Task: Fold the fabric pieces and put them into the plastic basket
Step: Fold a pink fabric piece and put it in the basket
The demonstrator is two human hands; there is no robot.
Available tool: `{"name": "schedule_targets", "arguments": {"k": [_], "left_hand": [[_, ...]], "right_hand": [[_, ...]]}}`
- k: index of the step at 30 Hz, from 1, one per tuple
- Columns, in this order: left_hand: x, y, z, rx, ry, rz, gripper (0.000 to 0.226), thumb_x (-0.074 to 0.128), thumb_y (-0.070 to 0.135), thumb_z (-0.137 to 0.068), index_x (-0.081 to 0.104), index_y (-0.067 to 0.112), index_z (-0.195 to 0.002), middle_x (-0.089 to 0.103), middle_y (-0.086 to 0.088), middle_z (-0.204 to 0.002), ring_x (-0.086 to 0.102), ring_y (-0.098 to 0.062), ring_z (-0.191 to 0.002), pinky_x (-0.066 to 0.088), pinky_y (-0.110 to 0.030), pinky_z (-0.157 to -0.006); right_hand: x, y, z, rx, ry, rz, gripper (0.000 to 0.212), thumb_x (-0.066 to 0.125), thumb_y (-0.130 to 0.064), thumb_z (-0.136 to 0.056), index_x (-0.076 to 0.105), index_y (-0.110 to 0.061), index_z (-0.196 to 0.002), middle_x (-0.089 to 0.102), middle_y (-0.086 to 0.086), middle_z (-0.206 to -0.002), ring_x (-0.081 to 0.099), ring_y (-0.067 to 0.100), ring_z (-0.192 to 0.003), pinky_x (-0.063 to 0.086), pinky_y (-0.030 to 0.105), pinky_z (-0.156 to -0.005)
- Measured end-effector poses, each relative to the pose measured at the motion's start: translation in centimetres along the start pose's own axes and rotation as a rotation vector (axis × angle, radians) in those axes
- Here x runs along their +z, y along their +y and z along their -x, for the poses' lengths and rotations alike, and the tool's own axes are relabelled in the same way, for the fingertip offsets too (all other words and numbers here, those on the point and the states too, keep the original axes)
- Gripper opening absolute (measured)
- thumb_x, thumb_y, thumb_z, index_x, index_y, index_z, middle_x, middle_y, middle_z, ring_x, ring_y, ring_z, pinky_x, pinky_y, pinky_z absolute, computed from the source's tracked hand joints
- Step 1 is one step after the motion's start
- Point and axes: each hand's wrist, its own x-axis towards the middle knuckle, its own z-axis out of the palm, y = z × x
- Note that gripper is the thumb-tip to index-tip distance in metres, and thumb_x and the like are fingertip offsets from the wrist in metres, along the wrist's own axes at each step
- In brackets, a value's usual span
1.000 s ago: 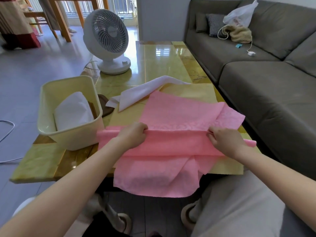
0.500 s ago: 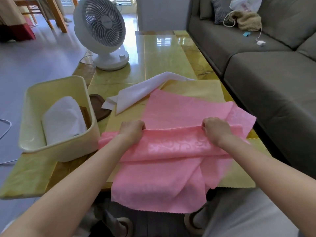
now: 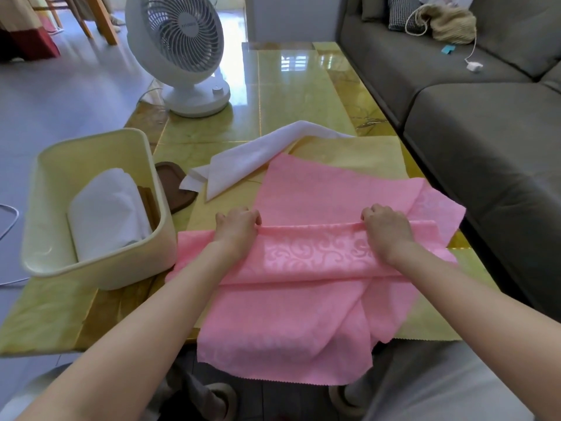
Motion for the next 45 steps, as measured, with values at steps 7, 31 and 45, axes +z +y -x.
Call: {"name": "schedule_targets", "arguments": {"k": [7,31,45], "left_hand": [[0.0,0.4,1.8,0.038,0.167,0.048,0.021,0.046,0.003,-0.09,0.055,0.01,-0.108,0.058,-0.009,-0.106,0.056,-0.032,-0.092,0.036,-0.033,-0.072],[2.6,-5.6,13.2,-0.341,0.261,0.15,0.031,0.048,0.029,-0.094,0.049,0.015,-0.122,0.044,-0.01,-0.121,0.039,-0.027,-0.114,0.034,-0.035,-0.093],[0.9,-7.5,13.8,-0.46,0.224,0.441,0.022,0.051,0.022,-0.094,0.05,0.003,-0.105,0.059,-0.011,-0.099,0.058,-0.027,-0.092,0.04,-0.031,-0.068]], "right_hand": [[-1.9,-8.2,3.3,-0.337,0.128,-0.462,0.039,0.049,0.0,-0.085,0.056,-0.005,-0.123,0.055,0.015,-0.124,0.051,0.034,-0.115,0.045,0.041,-0.092],[0.9,-15.6,7.8,-0.347,-0.007,-0.368,0.049,0.03,-0.002,-0.095,0.029,-0.015,-0.143,0.024,0.005,-0.153,0.017,0.024,-0.143,0.014,0.048,-0.116],[0.1,-15.7,8.4,-0.312,-0.015,-0.378,0.046,0.033,-0.004,-0.096,0.035,-0.016,-0.14,0.031,0.006,-0.149,0.024,0.025,-0.14,0.023,0.044,-0.113]]}}
